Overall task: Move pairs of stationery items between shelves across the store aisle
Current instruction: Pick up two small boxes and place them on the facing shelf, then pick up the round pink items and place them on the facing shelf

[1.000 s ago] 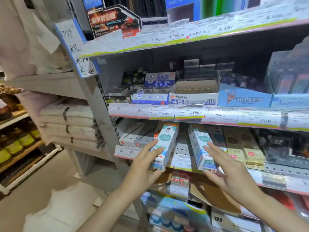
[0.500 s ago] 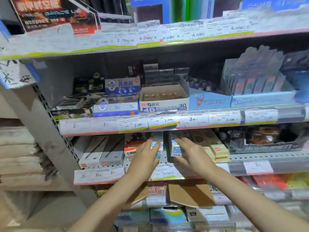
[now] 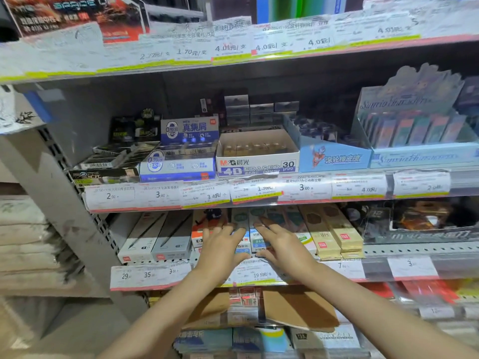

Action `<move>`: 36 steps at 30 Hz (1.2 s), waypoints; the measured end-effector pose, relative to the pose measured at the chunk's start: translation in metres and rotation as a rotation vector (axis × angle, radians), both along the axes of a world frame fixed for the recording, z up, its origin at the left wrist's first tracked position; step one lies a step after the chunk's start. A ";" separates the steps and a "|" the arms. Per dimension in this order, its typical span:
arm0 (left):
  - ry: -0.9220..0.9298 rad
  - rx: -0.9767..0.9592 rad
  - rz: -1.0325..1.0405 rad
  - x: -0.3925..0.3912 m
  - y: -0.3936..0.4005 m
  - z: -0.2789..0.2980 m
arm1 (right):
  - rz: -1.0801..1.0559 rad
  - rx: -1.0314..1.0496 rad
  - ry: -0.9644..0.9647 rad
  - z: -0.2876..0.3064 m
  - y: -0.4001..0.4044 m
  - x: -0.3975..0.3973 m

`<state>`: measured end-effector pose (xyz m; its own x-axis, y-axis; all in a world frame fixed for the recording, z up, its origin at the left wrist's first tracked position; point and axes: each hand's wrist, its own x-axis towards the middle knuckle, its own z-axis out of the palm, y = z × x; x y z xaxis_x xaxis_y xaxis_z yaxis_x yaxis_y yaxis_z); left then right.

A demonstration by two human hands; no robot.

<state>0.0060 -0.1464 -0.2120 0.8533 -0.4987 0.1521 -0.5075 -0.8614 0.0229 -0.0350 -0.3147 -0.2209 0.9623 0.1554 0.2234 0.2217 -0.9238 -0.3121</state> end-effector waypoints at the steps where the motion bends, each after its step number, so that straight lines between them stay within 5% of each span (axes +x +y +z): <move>1: -0.003 -0.003 -0.011 0.001 0.001 0.000 | -0.003 0.009 0.003 -0.001 0.001 0.001; 18: 0.134 -0.103 -0.073 0.005 0.013 0.022 | 0.025 0.017 0.053 0.007 -0.007 -0.002; 29: 0.136 -0.563 -0.295 -0.034 0.007 0.057 | -0.038 0.362 -0.117 0.051 -0.018 -0.071; 36: 0.250 -0.643 -0.422 -0.065 -0.033 0.066 | -0.198 0.648 -0.127 0.063 -0.040 -0.122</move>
